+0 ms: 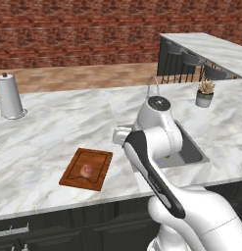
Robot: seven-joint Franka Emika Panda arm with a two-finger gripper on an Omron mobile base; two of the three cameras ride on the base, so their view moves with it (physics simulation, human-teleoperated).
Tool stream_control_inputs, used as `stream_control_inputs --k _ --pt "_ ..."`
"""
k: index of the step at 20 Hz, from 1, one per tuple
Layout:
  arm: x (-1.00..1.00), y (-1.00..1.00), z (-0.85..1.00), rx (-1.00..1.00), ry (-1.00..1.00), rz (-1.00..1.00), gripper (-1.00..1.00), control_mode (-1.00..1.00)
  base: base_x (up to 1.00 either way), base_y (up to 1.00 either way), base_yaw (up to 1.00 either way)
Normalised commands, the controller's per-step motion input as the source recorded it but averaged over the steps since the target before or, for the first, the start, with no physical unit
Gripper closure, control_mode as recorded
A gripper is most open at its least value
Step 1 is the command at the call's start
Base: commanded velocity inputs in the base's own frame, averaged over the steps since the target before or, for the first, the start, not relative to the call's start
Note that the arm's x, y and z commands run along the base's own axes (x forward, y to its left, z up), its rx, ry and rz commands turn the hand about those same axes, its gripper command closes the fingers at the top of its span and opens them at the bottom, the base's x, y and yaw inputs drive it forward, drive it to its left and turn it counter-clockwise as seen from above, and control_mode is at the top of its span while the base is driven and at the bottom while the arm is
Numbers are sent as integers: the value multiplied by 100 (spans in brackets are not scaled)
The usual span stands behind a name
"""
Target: Pick the peach, pear from the sink and place them on the cutting board to airdry. Then turn off the sink faucet.
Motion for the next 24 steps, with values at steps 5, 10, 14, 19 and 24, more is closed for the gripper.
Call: stream_control_inputs --k 5,10,14,19,24 --pt "0 -23 9 -6 0 8 -100 -100 0 0 0" --pt "0 -18 5 -2 1 4 -100 -100 0 0 0" --pt "0 -25 0 -1 2 1 -100 -100 0 0 0" --pt "0 -32 0 0 2 0 -100 -100 0 0 0" --pt "0 -37 0 0 2 0 -100 -100 0 0 0"
